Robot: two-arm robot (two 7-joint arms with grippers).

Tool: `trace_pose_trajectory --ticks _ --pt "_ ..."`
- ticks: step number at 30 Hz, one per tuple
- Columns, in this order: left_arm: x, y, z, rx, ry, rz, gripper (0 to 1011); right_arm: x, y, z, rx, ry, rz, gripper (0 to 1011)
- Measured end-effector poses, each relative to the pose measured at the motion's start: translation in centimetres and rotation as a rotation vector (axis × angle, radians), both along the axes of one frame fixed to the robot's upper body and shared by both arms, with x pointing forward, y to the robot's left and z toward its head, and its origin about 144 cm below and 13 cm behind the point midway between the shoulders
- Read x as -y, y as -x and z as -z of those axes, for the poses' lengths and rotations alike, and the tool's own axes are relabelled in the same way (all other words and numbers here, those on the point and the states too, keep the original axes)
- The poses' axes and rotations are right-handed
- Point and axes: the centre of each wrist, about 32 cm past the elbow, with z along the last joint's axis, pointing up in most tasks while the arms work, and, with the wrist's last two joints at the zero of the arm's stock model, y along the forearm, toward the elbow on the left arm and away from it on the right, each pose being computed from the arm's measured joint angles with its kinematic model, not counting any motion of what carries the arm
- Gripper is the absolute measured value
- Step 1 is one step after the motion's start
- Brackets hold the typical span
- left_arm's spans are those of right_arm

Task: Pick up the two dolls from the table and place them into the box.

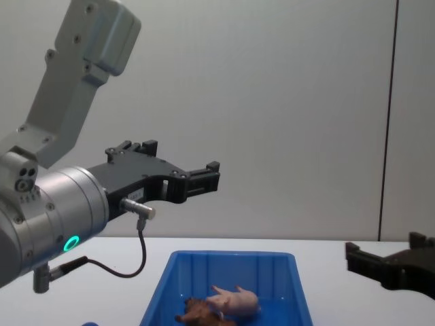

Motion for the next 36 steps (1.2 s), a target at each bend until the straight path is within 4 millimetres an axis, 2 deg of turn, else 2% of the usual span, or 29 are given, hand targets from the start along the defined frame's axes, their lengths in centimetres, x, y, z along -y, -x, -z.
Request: trace_pose_trajectory --ticks 18,36 --pt "-0.4 0.5 0.1 -0.028 0.016 -0.043 1001 1.0 0.9 0.0 -0.001 0.002 0.056 1001" --pt "-2.8 2.3 1.1 -0.16 0.059 -0.138 1001 1.3 1.2 0.0 -0.002 0.004 0.07 1001"
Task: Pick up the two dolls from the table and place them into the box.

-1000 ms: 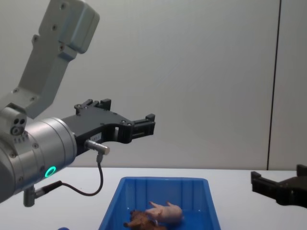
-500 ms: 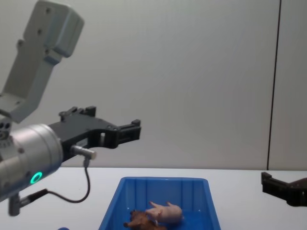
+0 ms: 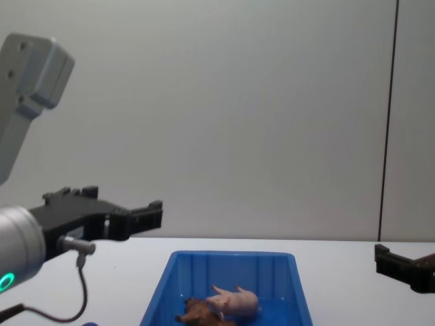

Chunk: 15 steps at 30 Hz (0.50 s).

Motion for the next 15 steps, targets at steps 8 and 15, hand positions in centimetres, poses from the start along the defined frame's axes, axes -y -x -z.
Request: trace_pose_trajectory --ticks 8,15 --pt "-1.0 0.3 0.6 -0.07 -0.003 -0.008 1001 0.0 0.0 0.0 0.0 0.0 0.002 1001" --pt "-2.2 0.4 1.6 -0.138 -0.01 -0.012 1001 0.1 0.0 0.0 0.001 0.0 0.003 1001"
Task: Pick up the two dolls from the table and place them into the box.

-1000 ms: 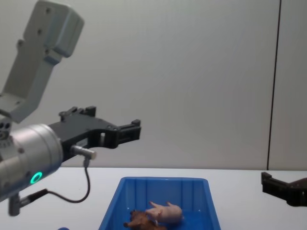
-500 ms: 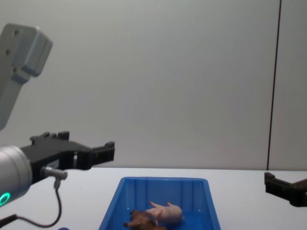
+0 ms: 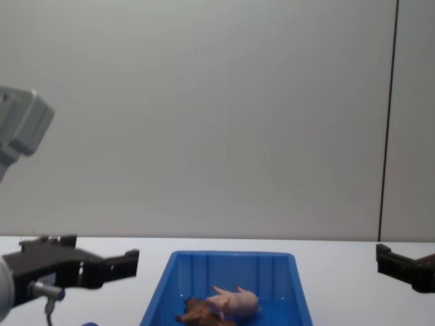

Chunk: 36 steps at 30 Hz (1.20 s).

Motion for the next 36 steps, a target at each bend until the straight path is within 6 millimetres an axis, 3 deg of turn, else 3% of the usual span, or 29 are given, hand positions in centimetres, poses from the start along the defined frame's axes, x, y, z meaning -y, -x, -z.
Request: trace_pose_trajectory --ticks 18,36 --pt "-2.2 0.0 2.6 -0.119 0.0 -0.014 1001 0.0 0.0 0.0 0.0 0.0 0.0 1001" --pt "-3.5 -1.4 3.9 -0.166 0.001 -0.009 1001 0.0 0.0 0.0 0.0 0.0 0.0 1001"
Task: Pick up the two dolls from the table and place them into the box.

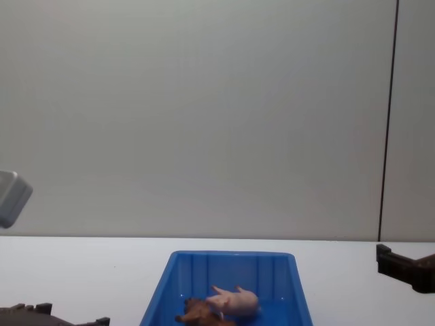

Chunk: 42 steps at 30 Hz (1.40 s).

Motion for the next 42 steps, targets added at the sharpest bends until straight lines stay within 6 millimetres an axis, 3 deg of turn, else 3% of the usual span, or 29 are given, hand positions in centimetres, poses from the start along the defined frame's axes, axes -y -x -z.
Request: trace_pose_trajectory --ticks 22,31,38,42 --pt "-0.6 -2.2 0.9 -0.041 0.002 0.024 980 0.0 0.0 0.0 0.0 0.0 0.0 1001" --pt "-0.6 -2.8 1.2 -0.047 0.001 0.038 773 0.0 0.0 0.0 0.0 0.0 0.0 1001" --pt "-0.6 -3.2 1.3 -0.05 0.004 0.048 512 0.0 0.0 0.0 0.0 0.0 0.0 1001" --pt "-0.5 -3.3 1.3 -0.053 0.005 0.051 411 0.0 0.0 0.0 0.0 0.0 0.0 1000"
